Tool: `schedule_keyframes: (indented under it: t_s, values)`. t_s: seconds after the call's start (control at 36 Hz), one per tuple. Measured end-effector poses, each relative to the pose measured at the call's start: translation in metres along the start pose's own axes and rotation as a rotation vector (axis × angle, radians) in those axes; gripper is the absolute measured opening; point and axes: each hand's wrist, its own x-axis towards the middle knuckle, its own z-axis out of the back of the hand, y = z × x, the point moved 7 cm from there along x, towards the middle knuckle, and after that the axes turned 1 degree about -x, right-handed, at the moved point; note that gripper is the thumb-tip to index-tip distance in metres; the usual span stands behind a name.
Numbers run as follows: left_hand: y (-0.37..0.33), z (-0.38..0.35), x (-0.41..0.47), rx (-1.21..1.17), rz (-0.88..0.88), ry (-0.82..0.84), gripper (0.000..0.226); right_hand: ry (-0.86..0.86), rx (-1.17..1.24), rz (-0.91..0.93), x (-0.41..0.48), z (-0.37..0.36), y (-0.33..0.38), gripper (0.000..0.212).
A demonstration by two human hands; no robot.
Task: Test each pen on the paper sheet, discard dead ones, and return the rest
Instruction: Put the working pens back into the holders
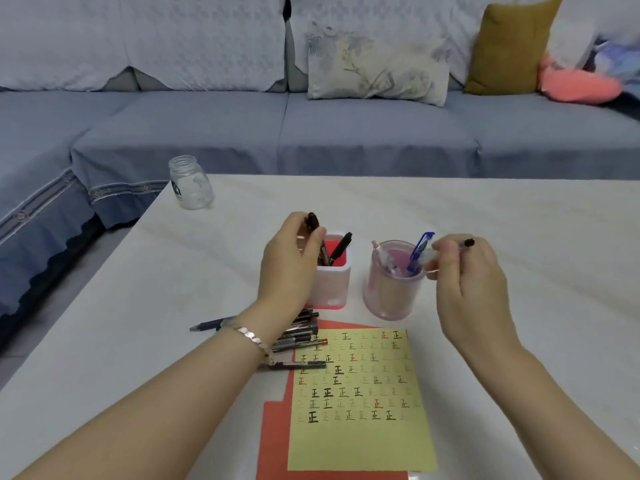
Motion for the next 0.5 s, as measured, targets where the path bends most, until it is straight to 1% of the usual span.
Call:
schedule_keyframes:
  t_s: [0.03, 0.08, 0.11, 0.17, 0.22, 0.28, 0.33, 0.39, 0.42, 0.44, 0.5]
  values:
    - [0.008, -0.004, 0.002, 0.084, 0.017, 0.042, 0.006, 0.02, -0.028, -0.014, 0.001, -0.005, -0.002, 0.036]
    - [0.02, -0.01, 0.005, 0.288, 0.013, 0.13, 0.012, 0.055, -0.054, -0.045, 0.002, -0.014, -0.007, 0.018]
    - [0.023, -0.011, 0.005, 0.371, 0.001, 0.168, 0.014, 0.079, -0.068, -0.056, 0.003, -0.019, -0.009, 0.015]
    - [0.025, -0.012, 0.006, 0.455, -0.049, 0.217, 0.019, 0.135, -0.12, -0.063, 0.004, -0.029, -0.013, 0.019]
    - [0.022, -0.011, 0.003, 0.491, -0.127, 0.234, 0.035, 0.152, -0.175, -0.042, 0.004, -0.034, -0.015, 0.022]
    - [0.02, -0.004, -0.006, 0.469, -0.171, 0.213, 0.051, 0.134, -0.219, -0.028, -0.002, -0.034, -0.013, 0.029]
    - [0.023, 0.007, -0.019, 0.439, -0.161, 0.203, 0.056, 0.068, -0.248, 0.029, -0.011, -0.029, -0.005, 0.036]
    - [0.035, 0.018, -0.036, 0.466, -0.173, 0.24, 0.052, 0.003, -0.242, 0.16, -0.024, -0.027, 0.013, 0.034]
    - [0.042, 0.021, -0.046, 0.509, -0.196, 0.28, 0.045, 0.007, -0.237, 0.223, -0.032, -0.029, 0.021, 0.03]
    - [0.05, 0.024, -0.056, 0.566, -0.228, 0.327, 0.037, 0.046, -0.236, 0.277, -0.039, -0.035, 0.028, 0.025]
    - [0.068, 0.031, -0.074, 0.714, -0.278, 0.409, 0.023, 0.191, -0.244, 0.355, -0.053, -0.057, 0.036, 0.017]
